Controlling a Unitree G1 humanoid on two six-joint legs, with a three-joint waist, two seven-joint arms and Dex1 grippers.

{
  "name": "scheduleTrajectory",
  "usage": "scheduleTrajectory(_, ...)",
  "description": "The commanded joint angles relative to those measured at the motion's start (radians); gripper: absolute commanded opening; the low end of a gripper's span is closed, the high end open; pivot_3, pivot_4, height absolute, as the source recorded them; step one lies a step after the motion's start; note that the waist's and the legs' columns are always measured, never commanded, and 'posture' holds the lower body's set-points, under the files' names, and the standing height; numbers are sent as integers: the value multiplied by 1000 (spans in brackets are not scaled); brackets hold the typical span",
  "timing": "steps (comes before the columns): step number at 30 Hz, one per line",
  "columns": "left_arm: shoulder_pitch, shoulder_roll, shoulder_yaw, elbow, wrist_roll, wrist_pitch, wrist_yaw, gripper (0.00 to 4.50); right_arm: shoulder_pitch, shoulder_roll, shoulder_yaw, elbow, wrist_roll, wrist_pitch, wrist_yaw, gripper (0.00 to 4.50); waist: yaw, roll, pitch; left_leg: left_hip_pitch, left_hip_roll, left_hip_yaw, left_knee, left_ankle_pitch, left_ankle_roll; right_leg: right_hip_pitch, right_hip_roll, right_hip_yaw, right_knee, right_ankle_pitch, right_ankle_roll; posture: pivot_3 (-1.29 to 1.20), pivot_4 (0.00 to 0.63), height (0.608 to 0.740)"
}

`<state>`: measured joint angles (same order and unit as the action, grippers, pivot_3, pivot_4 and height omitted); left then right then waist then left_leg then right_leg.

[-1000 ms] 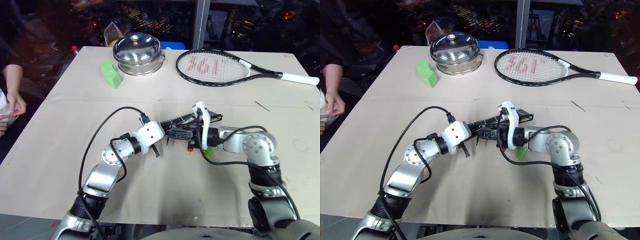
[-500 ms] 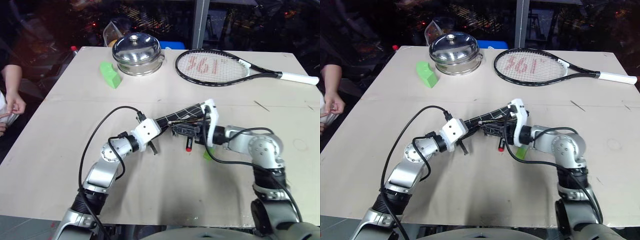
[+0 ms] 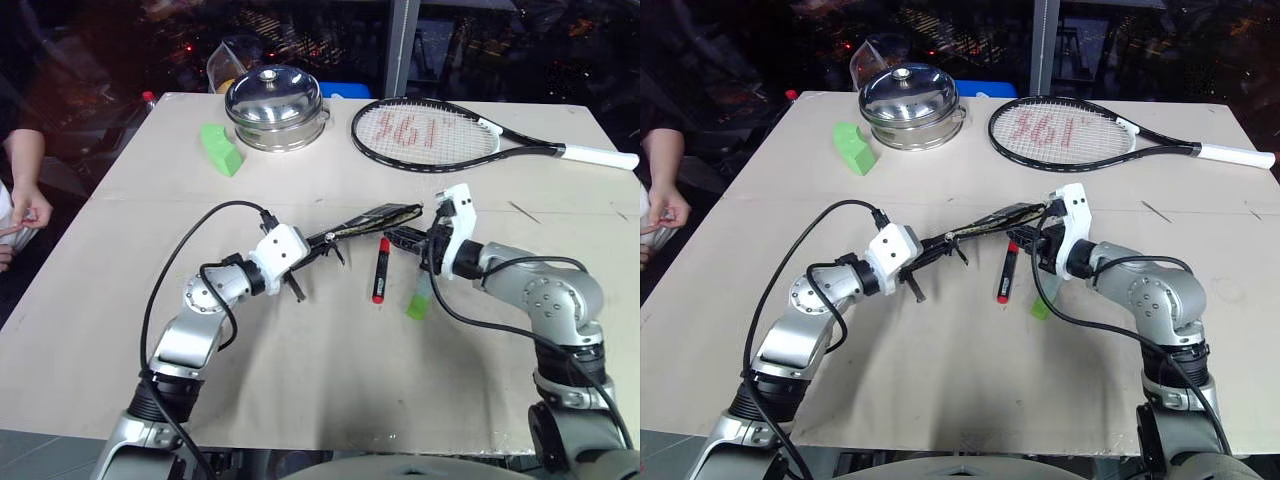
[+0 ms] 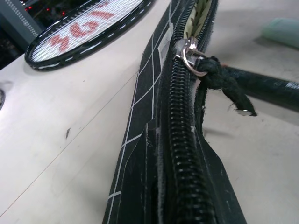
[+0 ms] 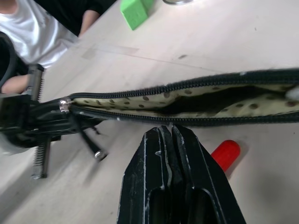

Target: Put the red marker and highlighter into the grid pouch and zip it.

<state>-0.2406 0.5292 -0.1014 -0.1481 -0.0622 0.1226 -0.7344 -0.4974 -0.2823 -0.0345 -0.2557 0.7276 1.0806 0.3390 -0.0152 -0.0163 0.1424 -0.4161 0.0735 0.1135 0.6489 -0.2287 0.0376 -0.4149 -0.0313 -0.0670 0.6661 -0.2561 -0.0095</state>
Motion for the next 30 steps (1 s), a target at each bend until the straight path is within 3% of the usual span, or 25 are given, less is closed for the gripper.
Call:
scheduleTrajectory(1, -25, -3, -10, -38, 2, -17, 1, 0, -61, 13, 42, 41, -59, -51, 0, 47, 1, 0, 0, 0, 0, 0, 0, 0, 0, 0, 0, 0, 0, 0, 0, 0, 150, 740)
scheduleTrajectory(6, -24, -11, -12, -47, 4, -1, 20, 0, -93, 23, 60, 54, -47, -38, 51, 47, 2, 0, 0, -1, 0, 0, -1, 0, 0, 0, 0, 0, -1, 1, -2, 0, 150, 740)
scheduleTrajectory(11, -19, -12, 3, -52, 2, 17, 47, 0, -80, -10, -59, -67, 121, 37, 105, 47, 4, 0, 1, -1, 0, 0, -1, 0, 0, 0, 0, 0, -1, 2, -2, 0, 150, 740)
scheduleTrajectory(19, 4, -15, -5, -104, -2, 44, 71, 0, -121, -43, -17, 18, 12, 8, 48, 47, 2, 0, 1, 0, 0, 0, -1, 0, 0, 0, 0, 0, -1, 1, -2, 0, 150, 740)
scheduleTrajectory(24, 7, -19, -13, -125, -5, 51, 69, 0, -134, -54, 89, 97, -93, -57, 86, 47, 2, 0, 1, -1, 0, 0, -1, 0, 0, 0, 0, 0, -1, 1, -2, 0, 150, 740)
scheduleTrajectory(27, 8, -16, -23, -118, -1, 50, 60, 0, -157, -78, 202, 132, -230, -170, 102, 47, 2, 1, 1, -1, 0, 1, -1, 0, 0, 0, 0, 0, -1, 1, -2, 0, 150, 740)
scheduleTrajectory(30, 10, -12, -22, -119, 5, 52, 63, 0, -180, -145, 430, 128, -468, -378, 150, 47, 2, 1, 1, -1, 0, 1, -1, 0, 0, -1, 0, 0, -1, 0, 0, 0, 150, 740)
